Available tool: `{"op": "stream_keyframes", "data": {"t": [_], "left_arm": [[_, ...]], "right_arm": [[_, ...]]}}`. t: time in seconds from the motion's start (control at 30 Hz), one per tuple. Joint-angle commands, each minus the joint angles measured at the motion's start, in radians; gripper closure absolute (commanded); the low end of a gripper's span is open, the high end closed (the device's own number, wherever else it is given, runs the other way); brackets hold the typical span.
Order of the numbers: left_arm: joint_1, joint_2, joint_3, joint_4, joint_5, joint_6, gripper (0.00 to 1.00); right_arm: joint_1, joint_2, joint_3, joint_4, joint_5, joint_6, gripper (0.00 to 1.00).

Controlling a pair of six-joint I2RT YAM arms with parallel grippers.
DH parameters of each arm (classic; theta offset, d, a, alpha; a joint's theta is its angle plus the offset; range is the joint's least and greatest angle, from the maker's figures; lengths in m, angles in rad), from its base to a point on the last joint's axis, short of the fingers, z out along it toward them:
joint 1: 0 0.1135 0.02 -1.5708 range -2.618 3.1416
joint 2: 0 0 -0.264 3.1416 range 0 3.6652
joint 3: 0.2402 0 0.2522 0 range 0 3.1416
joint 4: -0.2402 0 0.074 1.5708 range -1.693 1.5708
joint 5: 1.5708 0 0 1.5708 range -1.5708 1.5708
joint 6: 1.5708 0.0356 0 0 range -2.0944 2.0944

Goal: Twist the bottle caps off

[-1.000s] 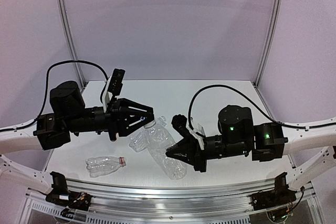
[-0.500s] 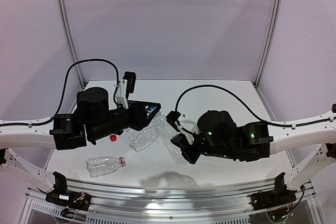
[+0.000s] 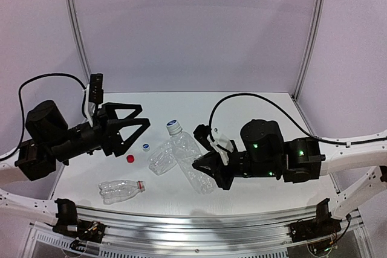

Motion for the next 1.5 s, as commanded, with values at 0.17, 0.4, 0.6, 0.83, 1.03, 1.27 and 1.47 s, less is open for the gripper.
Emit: {"op": "stream_keyframes", "data": {"t": [0.17,0.4,0.6,0.83,1.03,1.27,1.47], "left_arm": [[0.056,0.004,-0.037,0.072,0.458,0.059,0.22],[0.055,0.097,-0.013,0.102,0.506,0.055,0.39],[0.052,0.132,-0.007,0.119,0.512,0.05,0.51],[0.051,0.123,-0.016,0.13,0.501,0.049,0.44],[0.051,0.104,-0.036,0.161,0.5,0.042,0.38],[0.052,0.122,-0.023,0.151,0.504,0.044,0.65],[0.05,0.143,-0.006,0.132,0.504,0.047,0.75]], "right_arm": [[-0.001,-0.048,-0.047,0.089,-0.384,-0.036,1.0],[-0.001,-0.065,-0.058,0.115,-0.438,-0.037,1.0],[-0.001,-0.056,-0.053,0.108,-0.445,-0.038,1.0],[-0.001,-0.052,-0.048,0.101,-0.445,-0.038,1.0],[0.0,-0.038,-0.041,0.099,-0.442,-0.04,1.0],[0.0,-0.041,-0.041,0.099,-0.444,-0.04,1.0],[-0.001,-0.049,-0.046,0.099,-0.435,-0.04,1.0]]}}
